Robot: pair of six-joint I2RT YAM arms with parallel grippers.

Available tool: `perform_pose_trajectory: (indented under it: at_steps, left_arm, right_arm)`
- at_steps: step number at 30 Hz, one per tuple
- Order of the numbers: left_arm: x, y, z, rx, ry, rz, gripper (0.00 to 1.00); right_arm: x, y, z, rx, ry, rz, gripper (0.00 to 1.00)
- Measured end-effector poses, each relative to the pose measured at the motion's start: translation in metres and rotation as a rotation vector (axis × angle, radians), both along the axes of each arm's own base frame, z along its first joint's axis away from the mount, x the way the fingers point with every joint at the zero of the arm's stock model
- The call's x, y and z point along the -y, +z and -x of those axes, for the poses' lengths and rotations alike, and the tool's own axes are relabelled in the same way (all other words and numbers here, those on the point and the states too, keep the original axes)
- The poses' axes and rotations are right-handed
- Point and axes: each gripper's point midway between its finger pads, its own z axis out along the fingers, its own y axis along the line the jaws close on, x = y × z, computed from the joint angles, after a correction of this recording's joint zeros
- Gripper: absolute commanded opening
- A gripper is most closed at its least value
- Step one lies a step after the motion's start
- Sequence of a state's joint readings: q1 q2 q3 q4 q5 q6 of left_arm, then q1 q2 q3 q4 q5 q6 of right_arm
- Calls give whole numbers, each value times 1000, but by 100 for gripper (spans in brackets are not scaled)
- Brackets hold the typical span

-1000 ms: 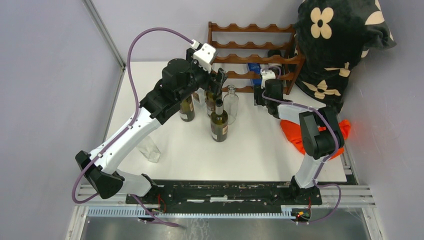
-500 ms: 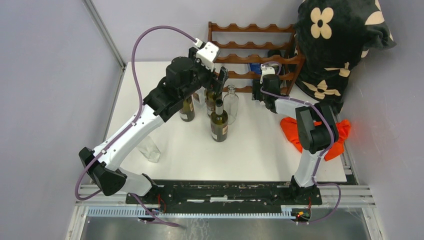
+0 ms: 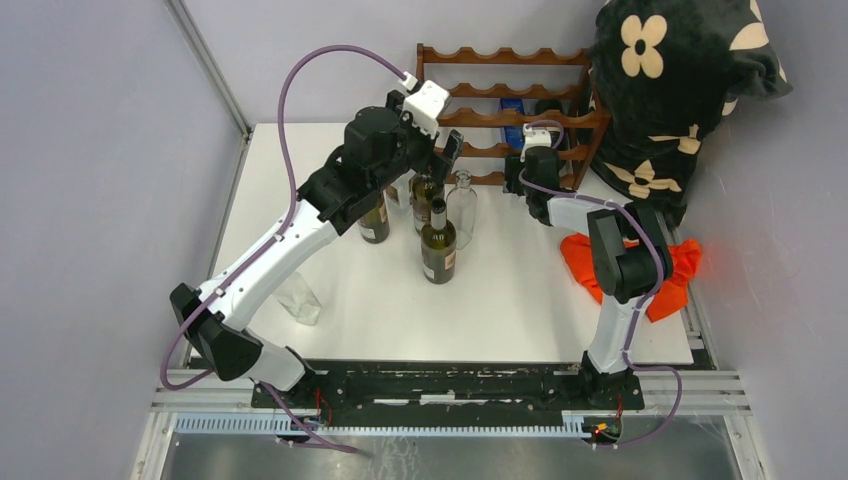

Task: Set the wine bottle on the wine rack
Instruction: Place the wine bottle in the wine rack.

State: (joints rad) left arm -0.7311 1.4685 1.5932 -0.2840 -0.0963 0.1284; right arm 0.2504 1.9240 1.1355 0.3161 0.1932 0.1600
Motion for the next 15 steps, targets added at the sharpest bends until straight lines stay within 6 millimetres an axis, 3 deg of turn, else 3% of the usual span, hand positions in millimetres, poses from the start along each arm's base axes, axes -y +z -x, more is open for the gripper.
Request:
perform_pose_trajectory:
  at_steps: [9,11,15]
  left_arm:
    - [1,3,-2,0,1,-11,100]
    - [1,3,-3,2,1,-14,100]
    - [2,1,-4,2,0,-23,100]
  right_arm:
    - [0,-9,-11,-1,-19,-2,3]
    - [1,-8,-12,1,-25,1,13]
    - [3,-7,-17,10,-45,8,52]
